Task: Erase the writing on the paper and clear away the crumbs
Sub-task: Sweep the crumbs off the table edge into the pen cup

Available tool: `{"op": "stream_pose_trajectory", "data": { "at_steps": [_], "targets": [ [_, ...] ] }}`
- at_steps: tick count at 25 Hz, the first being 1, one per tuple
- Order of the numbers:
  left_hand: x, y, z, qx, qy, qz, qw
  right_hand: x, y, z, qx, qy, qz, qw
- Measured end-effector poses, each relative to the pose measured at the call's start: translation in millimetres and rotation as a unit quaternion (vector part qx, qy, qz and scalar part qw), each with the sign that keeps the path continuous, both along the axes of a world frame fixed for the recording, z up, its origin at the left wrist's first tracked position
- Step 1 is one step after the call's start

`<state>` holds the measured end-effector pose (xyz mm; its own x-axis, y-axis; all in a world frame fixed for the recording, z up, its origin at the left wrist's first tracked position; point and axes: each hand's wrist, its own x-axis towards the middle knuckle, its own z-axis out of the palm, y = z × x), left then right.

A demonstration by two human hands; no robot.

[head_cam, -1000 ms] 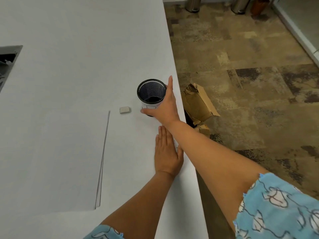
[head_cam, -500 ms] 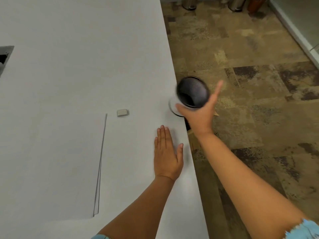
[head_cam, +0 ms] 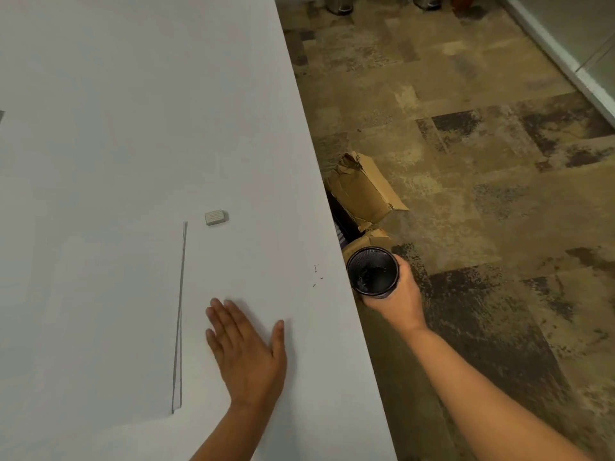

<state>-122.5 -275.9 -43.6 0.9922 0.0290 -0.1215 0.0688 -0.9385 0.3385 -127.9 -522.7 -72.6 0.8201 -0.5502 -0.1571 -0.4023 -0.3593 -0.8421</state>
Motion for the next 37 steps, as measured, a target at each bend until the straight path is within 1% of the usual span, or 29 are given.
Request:
{"op": "stream_pose_trajectory", "data": {
  "at_steps": [3, 9, 11, 13, 14, 15, 16, 17, 18, 19, 20, 21, 22, 23, 24, 26, 27, 29, 31, 33, 35, 37],
  "targets": [
    [8.5, -26.4, -3.8, 0.031, 0.018, -0.047, 0.998, 0.1, 5.5, -5.8, -0.003, 0.01, -0.018, 1.0],
    [31.6, -106.4, -6.4, 0.021, 0.0, -0.169, 0.985, 1.3, 9.0, -5.1, 0.018, 0.022, -0.016, 0.999],
    [32.8, -130.6, -5.2, -0.002, 0.001, -0.228, 0.974, -1.3, 6.2, -4.9, 0.056, 0.016, -0.027, 0.998],
    [32.0, -150.2, -5.1, -0.022, 0.006, -0.305, 0.952, -0.4, 9.9, 0.0, 0.142, -0.014, -0.061, 0.988],
    [30.5, -157.2, -5.3, -0.039, 0.009, -0.347, 0.937, 2.7, 17.7, 4.3, 0.19, -0.06, -0.074, 0.977],
    [28.8, -163.2, -4.7, -0.065, 0.016, -0.384, 0.921, 6.1, 28.1, 7.5, 0.243, -0.15, -0.073, 0.955],
    [28.1, -168.2, -3.3, -0.097, 0.025, -0.412, 0.906, 9.2, 42.3, 12.0, 0.284, -0.274, -0.083, 0.915],
    [28.7, -171.6, -0.9, -0.127, 0.03, -0.43, 0.893, 11.0, 59.3, 23.5, 0.33, -0.338, -0.148, 0.869],
    [29.8, -172.8, 2.8, -0.153, 0.024, -0.439, 0.885, 4.3, 62.9, 27.2, 0.393, -0.377, -0.159, 0.824],
    [32.6, -171.1, 7.6, -0.173, 0.007, -0.437, 0.883, 1.8, 56.0, 26.3, 0.384, -0.352, -0.163, 0.838],
    [37.6, -166.5, 12.6, -0.192, -0.018, -0.421, 0.886, 4.5, 46.5, 24.8, 0.267, -0.27, -0.18, 0.907],
    [44.2, -158.3, 17.2, -0.211, -0.047, -0.387, 0.896, 10.1, 36.8, 16.6, 0.174, -0.206, -0.113, 0.957],
    [52.4, -145.5, 20.1, -0.223, -0.074, -0.334, 0.913, 10.5, 24.7, 8.1, 0.157, -0.109, -0.072, 0.979],
    [60.1, -129.0, 21.3, -0.221, -0.096, -0.265, 0.934, 8.8, 15.6, 1.1, 0.097, -0.016, -0.061, 0.993],
    [65.6, -109.0, 20.8, -0.2, -0.111, -0.19, 0.955, 5.9, 8.1, -3.4, 0.044, 0.029, -0.053, 0.997],
    [66.6, -65.7, 17.0, -0.139, -0.11, -0.075, 0.981, 7.4, 7.6, -7.1, 0.024, 0.016, -0.05, 0.998],
    [60.5, -46.6, 14.3, -0.115, -0.094, -0.045, 0.988, 8.6, 9.4, -8.3, 0.027, 0.006, -0.049, 0.998],
    [42.0, -19.4, 5.4, -0.071, -0.05, -0.017, 0.996, 9.2, 10.7, -10.0, 0.028, 0.003, -0.047, 0.998],
    [29.8, -12.2, -3.5, -0.012, -0.004, -0.024, 1.0, 8.9, 9.9, -11.1, 0.029, 0.006, -0.052, 0.998],
    [34.4, -26.8, -6.7, 0.029, 0.008, -0.059, 0.998, 9.3, 10.2, -10.6, 0.036, 0.007, -0.054, 0.998],
    [45.5, -56.5, -6.4, 0.04, -0.002, -0.123, 0.992, 9.5, 12.3, -8.0, 0.039, 0.015, -0.054, 0.998],
    [53.4, -93.4, -6.9, 0.024, -0.006, -0.2, 0.979, 6.4, 13.5, -5.3, 0.041, 0.026, -0.051, 0.998]
  ]
}}
